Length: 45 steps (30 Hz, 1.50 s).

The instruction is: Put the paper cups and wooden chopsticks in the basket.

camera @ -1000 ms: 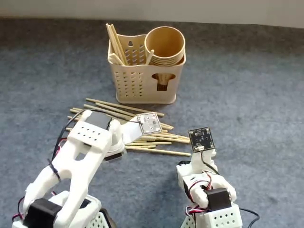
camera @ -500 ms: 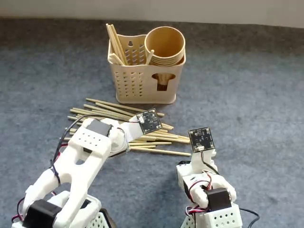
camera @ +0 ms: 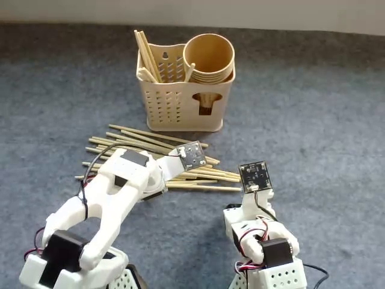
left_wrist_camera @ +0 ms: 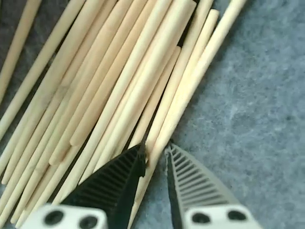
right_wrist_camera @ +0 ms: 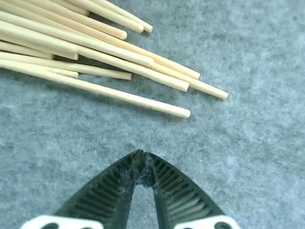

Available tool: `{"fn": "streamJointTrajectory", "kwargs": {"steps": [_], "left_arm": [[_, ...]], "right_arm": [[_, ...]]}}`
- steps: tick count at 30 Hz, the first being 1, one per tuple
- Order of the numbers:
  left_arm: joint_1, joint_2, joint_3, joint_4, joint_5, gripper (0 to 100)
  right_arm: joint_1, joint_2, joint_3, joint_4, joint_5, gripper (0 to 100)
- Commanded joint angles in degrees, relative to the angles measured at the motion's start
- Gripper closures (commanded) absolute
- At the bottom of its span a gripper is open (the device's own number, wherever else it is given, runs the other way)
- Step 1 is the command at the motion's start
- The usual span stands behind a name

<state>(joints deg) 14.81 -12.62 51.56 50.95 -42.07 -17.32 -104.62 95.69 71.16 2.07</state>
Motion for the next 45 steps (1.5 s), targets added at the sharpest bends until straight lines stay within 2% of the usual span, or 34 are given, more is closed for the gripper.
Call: {"fn": "streamJointTrajectory", "kwargs": {"steps": [1, 5, 9, 14, 17, 21, 26, 32, 36, 39, 45], "left_arm": [[0.04, -3.47, -2.33, 6.07, 0.26, 93], [0.04, -9.10, -2.15, 12.75, 0.18, 97], [0.04, -13.85, -2.15, 19.52, 0.09, 97], [-1.63, -17.63, -0.75, 25.41, -4.75, 97], [-4.53, -19.82, 1.10, 25.49, -5.10, 95], [-6.73, -22.81, 3.30, 25.49, -5.01, 85], [-6.29, -26.95, 3.65, 25.49, -4.57, 85], [0.75, -29.05, 2.68, 25.32, 5.27, 85], [5.23, -28.97, 3.30, 19.78, 9.85, 85], [6.99, -28.97, 3.91, 15.91, 11.52, 85], [10.07, -28.88, 4.18, 13.89, 13.10, 86]], "right_arm": [[-0.13, -0.57, 6.46, 0.31, 0.70, 99.1], [-0.13, -0.57, 6.46, 0.31, 0.70, 99.1], [-0.13, -0.57, 6.46, 0.31, 0.70, 99.1], [-0.13, -0.57, 6.46, 0.31, 0.70, 99.1], [-0.13, -0.57, 6.46, 0.31, 0.70, 99.1], [-0.13, -0.57, 6.46, 0.31, 0.70, 99.1], [-0.13, -0.57, 6.46, 0.31, 0.70, 99.1], [-0.13, -0.57, 6.46, 0.31, 0.70, 99.1], [-0.13, -0.57, 6.46, 0.31, 0.70, 99.1], [-0.13, -0.57, 6.46, 0.31, 0.70, 99.1], [-0.13, -0.57, 6.46, 0.31, 0.70, 99.1]]}}
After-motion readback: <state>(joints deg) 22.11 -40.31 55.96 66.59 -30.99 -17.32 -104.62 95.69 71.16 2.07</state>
